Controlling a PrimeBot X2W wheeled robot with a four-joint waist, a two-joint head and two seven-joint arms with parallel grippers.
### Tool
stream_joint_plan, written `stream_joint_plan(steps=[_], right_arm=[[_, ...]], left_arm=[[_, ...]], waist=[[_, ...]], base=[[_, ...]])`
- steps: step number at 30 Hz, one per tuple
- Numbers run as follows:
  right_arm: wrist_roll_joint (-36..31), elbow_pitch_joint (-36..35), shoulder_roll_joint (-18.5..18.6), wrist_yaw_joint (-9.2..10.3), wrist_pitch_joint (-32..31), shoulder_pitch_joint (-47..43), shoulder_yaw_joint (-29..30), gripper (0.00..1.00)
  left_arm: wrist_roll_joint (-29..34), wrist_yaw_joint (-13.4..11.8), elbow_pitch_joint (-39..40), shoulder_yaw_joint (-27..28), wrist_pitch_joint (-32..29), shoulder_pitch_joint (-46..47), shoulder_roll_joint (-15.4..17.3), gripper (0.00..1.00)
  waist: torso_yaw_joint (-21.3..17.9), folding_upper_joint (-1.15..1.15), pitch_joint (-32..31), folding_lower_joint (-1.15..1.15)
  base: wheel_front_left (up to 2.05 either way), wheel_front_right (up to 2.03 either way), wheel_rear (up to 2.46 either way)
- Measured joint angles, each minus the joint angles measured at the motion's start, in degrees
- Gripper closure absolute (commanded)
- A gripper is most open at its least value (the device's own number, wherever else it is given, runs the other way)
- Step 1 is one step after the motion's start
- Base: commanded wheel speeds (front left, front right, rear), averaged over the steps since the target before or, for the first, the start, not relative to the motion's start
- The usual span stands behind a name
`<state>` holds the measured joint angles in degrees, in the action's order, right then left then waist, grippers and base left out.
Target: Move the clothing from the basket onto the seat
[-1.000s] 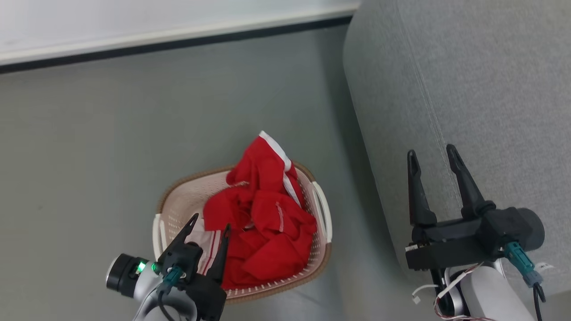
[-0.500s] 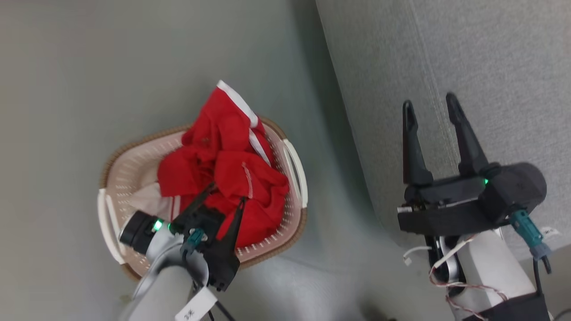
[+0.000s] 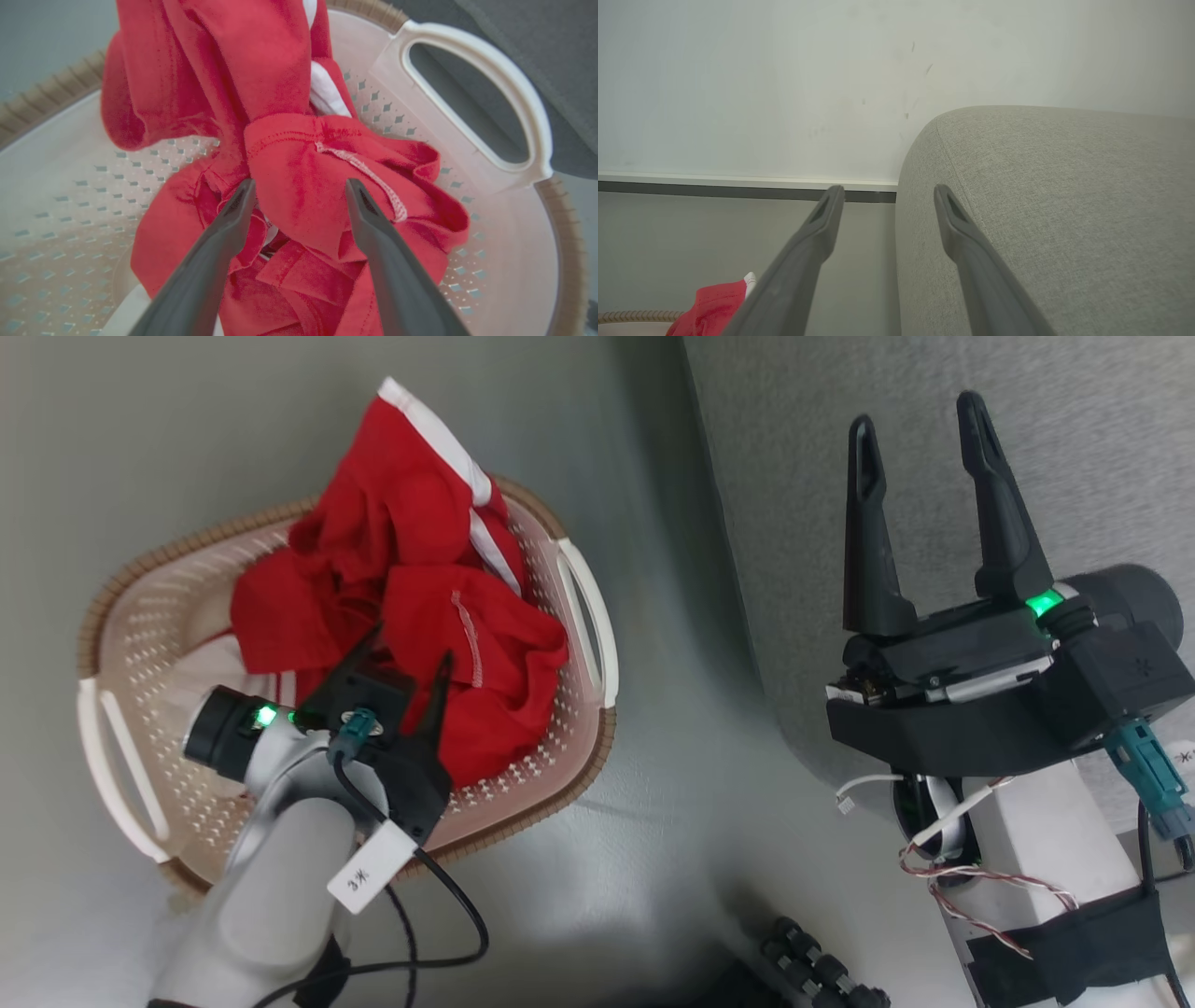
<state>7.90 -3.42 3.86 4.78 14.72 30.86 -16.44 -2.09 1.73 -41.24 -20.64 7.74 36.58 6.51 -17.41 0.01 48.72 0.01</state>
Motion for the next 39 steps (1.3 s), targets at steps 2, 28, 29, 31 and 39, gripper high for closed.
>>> stream_joint_plan(steps=[2,28,29,31,39], right_arm=[[-0.1,0.0,0.0,0.0,0.0,0.7,-0.2,0.0],[-1.2,4.2,-0.3,0.0,0.0,2.7,0.3,0.0],[-1.3,4.5,-0.3,0.0,0.0,2.7,0.5,0.0],[-1.4,5.2,-0.3,0.0,0.0,2.7,0.8,0.0],[-1.5,8.4,0.3,-0.33,0.0,2.3,1.6,0.0]], left_arm=[[0.2,-0.3,-1.5,0.0,-0.2,0.7,0.6,0.0],[-0.7,1.4,-10.4,-1.5,3.6,5.5,-1.9,1.0],[-1.1,1.8,-10.5,-1.5,4.0,5.5,-2.0,1.0],[-1.5,1.9,-10.5,-1.5,4.6,5.5,-2.4,1.0],[-4.2,2.9,-10.3,-1.1,6.3,5.1,-3.2,1.0]], waist=[[-0.3,0.01,1.6,0.0],[-0.4,-0.02,3.4,-0.01],[-0.2,-0.02,3.0,-0.02],[0.3,-0.01,2.1,-0.01],[2.4,-0.01,-2.6,-0.02]], base=[[0.0,0.0,0.0],[0.0,0.0,0.0],[0.0,0.0,0.0],[0.0,0.0,0.0],[0.0,0.0,0.0]])
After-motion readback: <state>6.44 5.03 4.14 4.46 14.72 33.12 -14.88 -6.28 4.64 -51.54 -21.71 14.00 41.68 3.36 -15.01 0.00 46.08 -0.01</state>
